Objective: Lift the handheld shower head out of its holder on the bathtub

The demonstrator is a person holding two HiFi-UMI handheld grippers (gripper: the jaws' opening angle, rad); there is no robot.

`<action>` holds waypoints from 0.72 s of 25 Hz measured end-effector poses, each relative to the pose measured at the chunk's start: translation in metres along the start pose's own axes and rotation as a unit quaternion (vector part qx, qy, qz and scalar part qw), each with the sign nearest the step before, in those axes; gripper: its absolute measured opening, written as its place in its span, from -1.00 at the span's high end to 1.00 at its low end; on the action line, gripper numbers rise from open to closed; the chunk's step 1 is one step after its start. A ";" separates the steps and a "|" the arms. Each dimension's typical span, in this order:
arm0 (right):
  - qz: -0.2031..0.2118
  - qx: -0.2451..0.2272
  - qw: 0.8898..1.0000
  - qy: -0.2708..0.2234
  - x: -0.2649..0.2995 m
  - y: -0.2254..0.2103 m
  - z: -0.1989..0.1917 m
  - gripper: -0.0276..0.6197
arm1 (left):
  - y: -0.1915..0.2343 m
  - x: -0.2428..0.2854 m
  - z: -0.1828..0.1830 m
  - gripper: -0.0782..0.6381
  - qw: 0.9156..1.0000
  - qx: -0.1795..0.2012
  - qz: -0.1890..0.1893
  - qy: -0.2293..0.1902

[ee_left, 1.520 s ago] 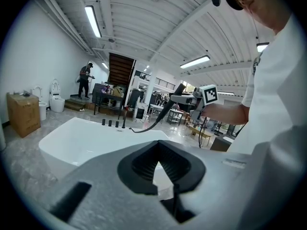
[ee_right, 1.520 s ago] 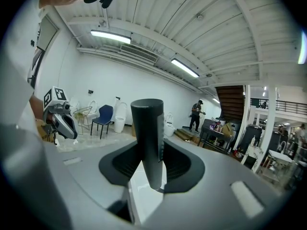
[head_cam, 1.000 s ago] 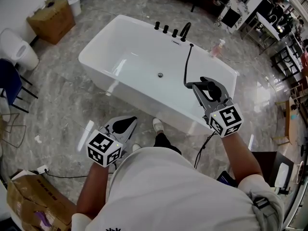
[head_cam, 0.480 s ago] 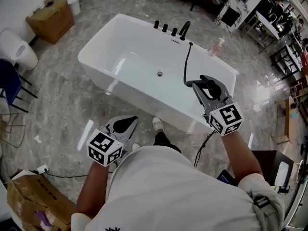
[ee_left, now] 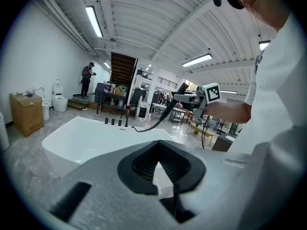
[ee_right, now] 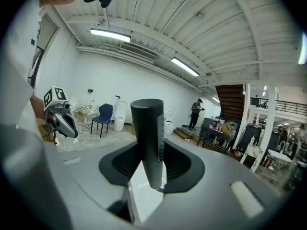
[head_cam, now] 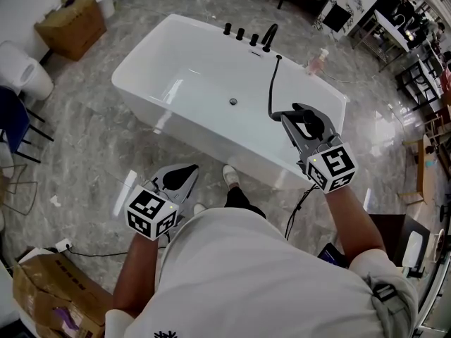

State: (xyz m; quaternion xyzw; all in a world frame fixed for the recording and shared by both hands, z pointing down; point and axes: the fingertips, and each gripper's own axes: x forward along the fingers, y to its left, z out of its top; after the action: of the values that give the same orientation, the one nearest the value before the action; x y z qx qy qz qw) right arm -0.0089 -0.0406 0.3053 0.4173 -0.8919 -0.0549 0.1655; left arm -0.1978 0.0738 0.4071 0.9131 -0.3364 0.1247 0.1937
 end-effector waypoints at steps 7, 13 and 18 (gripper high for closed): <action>0.001 0.000 1.000 0.000 0.001 -0.002 0.001 0.46 | 0.002 0.001 -0.001 0.76 1.000 -0.003 0.000 0.000; 0.001 -0.001 1.000 0.001 0.006 -0.005 0.004 0.46 | 0.006 0.002 0.000 0.76 1.000 -0.006 0.000 0.002; 0.000 -0.004 1.000 0.000 0.010 -0.006 0.005 0.46 | 0.012 0.002 -0.002 0.76 1.000 -0.007 0.001 0.001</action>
State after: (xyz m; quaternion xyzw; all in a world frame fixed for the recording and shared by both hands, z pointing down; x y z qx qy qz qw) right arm -0.0118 -0.0522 0.3019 0.4164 -0.8917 -0.0589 0.1673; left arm -0.2048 0.0652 0.4133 0.9112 -0.3383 0.1234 0.2000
